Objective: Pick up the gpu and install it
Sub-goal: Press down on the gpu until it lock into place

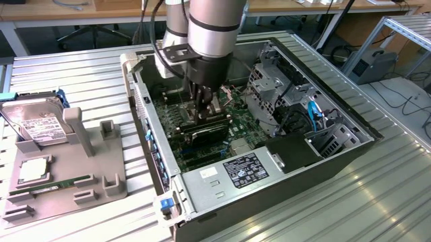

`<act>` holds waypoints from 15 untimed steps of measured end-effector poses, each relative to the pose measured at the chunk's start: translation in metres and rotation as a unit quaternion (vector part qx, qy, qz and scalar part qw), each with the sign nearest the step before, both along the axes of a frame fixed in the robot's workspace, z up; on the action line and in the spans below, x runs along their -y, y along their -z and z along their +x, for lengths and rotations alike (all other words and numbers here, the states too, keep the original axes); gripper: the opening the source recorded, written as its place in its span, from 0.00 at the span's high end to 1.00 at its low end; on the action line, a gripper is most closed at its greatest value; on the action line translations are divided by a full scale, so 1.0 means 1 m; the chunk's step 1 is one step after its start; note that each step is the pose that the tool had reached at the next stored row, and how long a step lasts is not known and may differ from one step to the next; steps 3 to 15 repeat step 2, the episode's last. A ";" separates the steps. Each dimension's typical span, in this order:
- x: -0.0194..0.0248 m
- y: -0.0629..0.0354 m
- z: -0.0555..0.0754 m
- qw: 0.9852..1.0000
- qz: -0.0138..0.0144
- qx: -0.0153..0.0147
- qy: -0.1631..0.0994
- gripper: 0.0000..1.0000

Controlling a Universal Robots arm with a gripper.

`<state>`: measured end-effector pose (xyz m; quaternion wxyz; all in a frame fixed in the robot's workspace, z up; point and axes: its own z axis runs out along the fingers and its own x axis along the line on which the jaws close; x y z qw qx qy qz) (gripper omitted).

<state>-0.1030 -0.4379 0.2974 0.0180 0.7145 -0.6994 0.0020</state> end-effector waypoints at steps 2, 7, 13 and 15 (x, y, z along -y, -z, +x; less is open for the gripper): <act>0.0000 0.0000 0.004 1.000 0.000 -0.002 0.000 0.89; 0.0000 0.0000 0.004 1.000 0.000 -0.002 0.000 0.89; 0.0000 0.0000 0.004 1.000 0.000 -0.002 0.000 0.89; 0.0000 0.0000 0.004 1.000 0.000 -0.002 0.000 0.89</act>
